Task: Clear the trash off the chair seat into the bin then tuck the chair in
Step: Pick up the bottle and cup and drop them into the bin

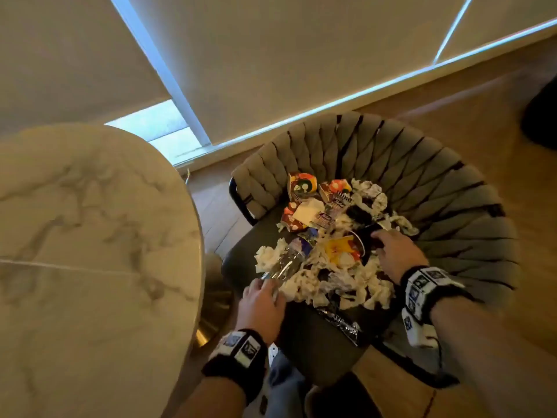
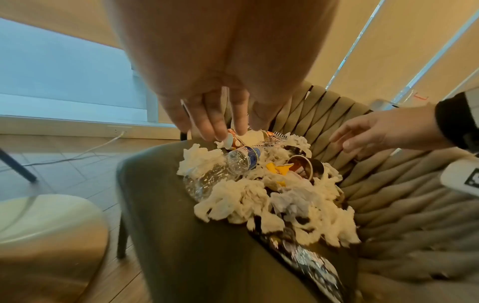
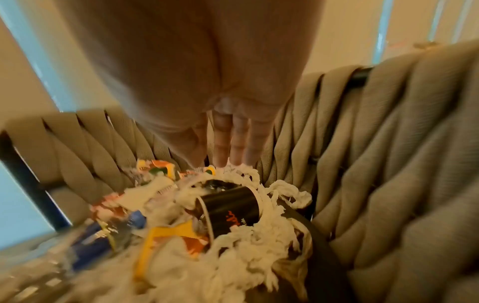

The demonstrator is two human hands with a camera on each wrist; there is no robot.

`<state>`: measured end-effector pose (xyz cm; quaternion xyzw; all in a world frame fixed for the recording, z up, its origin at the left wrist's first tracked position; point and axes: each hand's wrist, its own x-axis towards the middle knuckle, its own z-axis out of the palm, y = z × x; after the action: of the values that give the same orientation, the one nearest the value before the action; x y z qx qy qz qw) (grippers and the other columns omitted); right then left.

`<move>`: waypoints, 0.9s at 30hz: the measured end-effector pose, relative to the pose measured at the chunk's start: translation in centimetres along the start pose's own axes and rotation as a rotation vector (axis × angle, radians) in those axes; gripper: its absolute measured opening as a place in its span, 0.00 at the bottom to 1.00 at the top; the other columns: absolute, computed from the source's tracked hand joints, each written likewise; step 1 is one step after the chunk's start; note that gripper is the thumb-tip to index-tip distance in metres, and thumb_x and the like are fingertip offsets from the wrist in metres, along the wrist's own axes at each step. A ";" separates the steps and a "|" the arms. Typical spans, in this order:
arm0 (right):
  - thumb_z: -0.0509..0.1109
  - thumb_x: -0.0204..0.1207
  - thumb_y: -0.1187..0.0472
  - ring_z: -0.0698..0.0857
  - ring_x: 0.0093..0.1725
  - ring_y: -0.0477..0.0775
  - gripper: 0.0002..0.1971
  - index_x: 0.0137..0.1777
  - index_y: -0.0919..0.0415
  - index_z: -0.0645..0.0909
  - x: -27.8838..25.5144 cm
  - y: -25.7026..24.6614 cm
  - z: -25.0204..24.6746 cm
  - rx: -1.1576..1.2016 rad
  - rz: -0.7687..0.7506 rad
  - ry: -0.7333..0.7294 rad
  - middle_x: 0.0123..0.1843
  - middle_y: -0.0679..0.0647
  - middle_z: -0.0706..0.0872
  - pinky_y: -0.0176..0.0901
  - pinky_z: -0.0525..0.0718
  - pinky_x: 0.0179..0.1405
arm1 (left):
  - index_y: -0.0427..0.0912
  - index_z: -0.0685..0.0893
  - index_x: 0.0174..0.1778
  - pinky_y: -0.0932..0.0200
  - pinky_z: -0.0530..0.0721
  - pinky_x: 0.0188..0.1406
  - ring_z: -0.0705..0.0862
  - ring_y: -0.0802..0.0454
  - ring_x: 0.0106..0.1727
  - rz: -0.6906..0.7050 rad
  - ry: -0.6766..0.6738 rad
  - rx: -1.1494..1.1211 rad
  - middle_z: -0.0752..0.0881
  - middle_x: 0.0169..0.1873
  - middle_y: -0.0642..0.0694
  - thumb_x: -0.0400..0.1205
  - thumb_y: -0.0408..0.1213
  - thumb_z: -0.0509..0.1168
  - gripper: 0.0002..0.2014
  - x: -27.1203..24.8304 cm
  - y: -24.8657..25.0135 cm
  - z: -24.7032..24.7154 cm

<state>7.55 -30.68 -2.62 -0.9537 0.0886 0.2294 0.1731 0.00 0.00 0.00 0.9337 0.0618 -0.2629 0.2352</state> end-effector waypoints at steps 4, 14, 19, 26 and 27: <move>0.66 0.77 0.64 0.63 0.79 0.63 0.30 0.78 0.48 0.64 5.8 0.9 2.8 -0.298 -0.110 0.005 0.79 0.56 0.67 0.62 0.69 0.75 | 0.52 0.73 0.77 0.43 0.70 0.78 0.67 0.44 0.79 0.005 0.140 0.106 0.72 0.76 0.46 0.84 0.51 0.64 0.24 7.6 1.0 1.8; 0.73 0.72 0.57 0.67 0.76 0.67 0.35 0.78 0.52 0.63 8.7 2.0 7.0 -0.293 -0.122 0.104 0.76 0.60 0.71 0.66 0.76 0.68 | 0.49 0.59 0.84 0.37 0.70 0.78 0.71 0.40 0.79 0.036 0.035 0.218 0.73 0.78 0.42 0.80 0.60 0.67 0.40 15.0 0.4 7.6; 0.79 0.67 0.52 0.75 0.68 0.69 0.38 0.74 0.55 0.66 6.0 1.2 4.5 0.141 0.040 0.213 0.71 0.61 0.75 0.61 0.80 0.61 | 0.53 0.58 0.84 0.37 0.72 0.77 0.68 0.42 0.78 0.042 0.111 -0.151 0.71 0.76 0.44 0.78 0.63 0.67 0.41 12.6 0.8 5.7; 0.84 0.65 0.56 0.81 0.59 0.43 0.38 0.71 0.57 0.67 -2.1 -0.3 1.1 0.691 0.063 0.383 0.62 0.48 0.82 0.34 0.81 0.56 | 0.53 0.62 0.84 0.40 0.81 0.71 0.74 0.52 0.73 0.218 0.209 -0.424 0.72 0.74 0.48 0.77 0.59 0.73 0.42 5.2 2.4 3.3; 0.84 0.66 0.56 0.80 0.57 0.38 0.39 0.73 0.57 0.67 -3.4 -0.6 0.9 0.730 0.055 0.388 0.62 0.47 0.81 0.25 0.79 0.54 | 0.54 0.62 0.84 0.44 0.82 0.69 0.77 0.57 0.71 0.230 0.213 -0.469 0.74 0.73 0.50 0.77 0.59 0.73 0.42 4.0 2.7 3.2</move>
<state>4.37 -29.55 -1.60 -0.8524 0.2206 0.0035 0.4740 2.57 -3.94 -3.38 0.8770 0.0388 -0.1136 0.4652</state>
